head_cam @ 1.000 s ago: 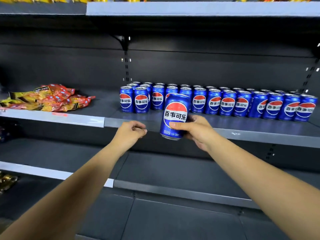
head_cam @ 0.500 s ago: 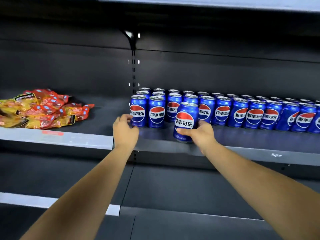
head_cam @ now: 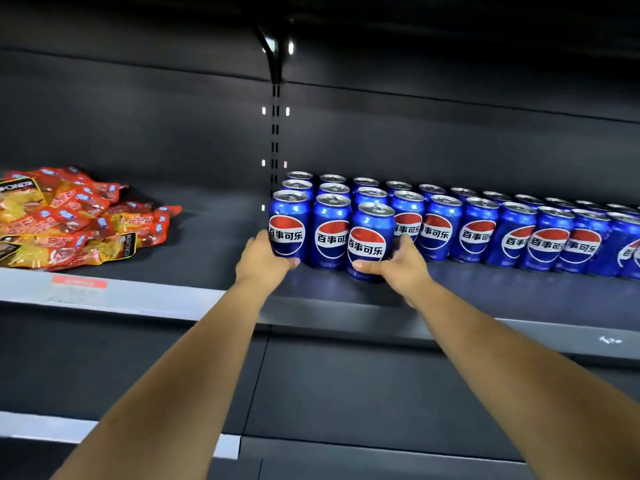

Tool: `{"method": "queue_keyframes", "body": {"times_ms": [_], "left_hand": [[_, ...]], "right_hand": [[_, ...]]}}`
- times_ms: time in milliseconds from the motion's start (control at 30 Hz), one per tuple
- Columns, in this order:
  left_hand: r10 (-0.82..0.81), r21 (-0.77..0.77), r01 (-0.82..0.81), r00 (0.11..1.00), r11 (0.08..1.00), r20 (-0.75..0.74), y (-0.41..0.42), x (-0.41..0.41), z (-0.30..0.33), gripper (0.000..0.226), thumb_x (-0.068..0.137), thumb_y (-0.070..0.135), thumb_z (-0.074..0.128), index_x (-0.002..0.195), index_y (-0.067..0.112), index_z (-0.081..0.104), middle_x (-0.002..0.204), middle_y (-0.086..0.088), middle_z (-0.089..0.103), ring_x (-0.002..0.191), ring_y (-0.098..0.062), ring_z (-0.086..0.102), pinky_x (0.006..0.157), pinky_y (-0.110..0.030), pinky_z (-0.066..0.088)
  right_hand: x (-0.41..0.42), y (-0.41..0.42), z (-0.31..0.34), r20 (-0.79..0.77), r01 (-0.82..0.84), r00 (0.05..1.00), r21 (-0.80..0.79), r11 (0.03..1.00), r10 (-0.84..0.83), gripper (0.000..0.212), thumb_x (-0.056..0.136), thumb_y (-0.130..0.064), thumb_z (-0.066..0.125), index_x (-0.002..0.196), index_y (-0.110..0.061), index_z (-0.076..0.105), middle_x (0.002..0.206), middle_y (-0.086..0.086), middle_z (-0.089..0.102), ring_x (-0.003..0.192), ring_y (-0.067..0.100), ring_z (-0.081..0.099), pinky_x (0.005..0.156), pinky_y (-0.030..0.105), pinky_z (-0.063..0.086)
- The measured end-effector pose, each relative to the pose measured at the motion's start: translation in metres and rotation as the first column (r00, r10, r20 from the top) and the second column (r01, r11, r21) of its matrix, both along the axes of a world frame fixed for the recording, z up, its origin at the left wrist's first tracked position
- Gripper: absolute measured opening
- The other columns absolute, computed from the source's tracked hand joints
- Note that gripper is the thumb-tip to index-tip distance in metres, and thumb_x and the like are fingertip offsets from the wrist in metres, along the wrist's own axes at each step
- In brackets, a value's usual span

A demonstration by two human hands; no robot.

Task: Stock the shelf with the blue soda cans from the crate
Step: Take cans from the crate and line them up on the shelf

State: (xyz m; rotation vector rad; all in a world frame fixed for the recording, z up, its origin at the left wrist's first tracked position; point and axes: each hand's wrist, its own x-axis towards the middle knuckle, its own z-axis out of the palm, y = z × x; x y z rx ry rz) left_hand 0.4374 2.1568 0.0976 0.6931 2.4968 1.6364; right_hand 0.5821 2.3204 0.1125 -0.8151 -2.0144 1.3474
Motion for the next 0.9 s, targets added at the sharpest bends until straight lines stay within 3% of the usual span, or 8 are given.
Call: {"method": "queue_keyframes", "body": {"times_ms": [100,200,300,467,700,900], "left_hand": [[0.014,0.093,-0.022,0.997,0.995,0.082,-0.001,-0.005,-0.002,0.043,0.075,0.007,0.076,0.115,0.005,0.059,0.114,-0.009,0.065,0.106,-0.027,0.061,0.094,-0.040,0.049],[0.037,0.055,-0.038,0.999,0.998,0.016,0.001,-0.003,-0.002,0.039,0.078,0.009,0.074,0.114,0.004,0.061,0.114,-0.010,0.066,0.105,-0.027,0.062,0.093,-0.041,0.050],[0.045,0.028,-0.044,0.999,0.999,-0.027,0.002,-0.001,-0.002,0.039,0.080,0.011,0.073,0.116,0.005,0.061,0.115,-0.011,0.066,0.105,-0.027,0.062,0.092,-0.041,0.050],[0.041,0.020,-0.040,0.998,0.999,-0.043,0.001,0.002,-0.001,0.035,0.080,0.013,0.072,0.114,0.006,0.062,0.113,-0.009,0.067,0.103,-0.026,0.062,0.090,-0.038,0.051],[0.046,-0.031,-0.049,0.996,0.998,-0.081,0.000,0.005,0.000,0.033,0.079,0.015,0.071,0.110,0.009,0.063,0.110,-0.006,0.067,0.101,-0.025,0.061,0.082,-0.031,0.048],[0.034,-0.102,-0.043,0.996,0.994,-0.086,0.000,0.006,0.002,0.035,0.079,0.015,0.068,0.113,0.009,0.061,0.111,-0.009,0.066,0.100,-0.027,0.061,0.086,-0.037,0.051]], "right_hand": [[-0.003,0.007,-0.006,0.078,-0.002,0.997,0.041,0.999,-0.001,0.071,0.040,-0.044,0.089,0.096,-0.032,0.047,0.112,-0.007,0.065,0.110,0.018,0.060,0.104,0.049,0.040],[-0.003,0.012,-0.018,0.138,0.012,0.990,0.096,0.995,-0.026,0.076,0.034,-0.066,0.077,0.096,-0.034,0.048,0.122,-0.005,0.062,0.117,0.017,0.055,0.108,0.054,0.030],[-0.002,0.013,-0.019,0.192,0.038,0.979,0.164,0.986,-0.069,0.065,0.061,-0.054,0.079,0.110,-0.024,0.051,0.125,0.000,0.061,0.121,0.022,0.052,0.108,0.051,0.031],[-0.002,0.010,-0.013,0.414,0.028,0.896,0.314,0.949,-0.163,0.063,0.075,-0.048,0.074,0.123,-0.019,0.046,0.127,0.003,0.058,0.125,0.026,0.049,0.108,0.053,0.029],[0.000,0.004,-0.007,0.477,0.023,0.850,0.389,0.921,-0.223,0.062,0.075,-0.052,0.072,0.122,-0.017,0.048,0.128,0.003,0.057,0.123,0.025,0.048,0.106,0.051,0.033],[0.000,-0.004,-0.001,0.518,0.022,0.821,0.391,0.920,-0.240,0.062,0.079,-0.051,0.069,0.123,-0.014,0.047,0.128,0.006,0.055,0.124,0.028,0.047,0.108,0.054,0.029]]}}
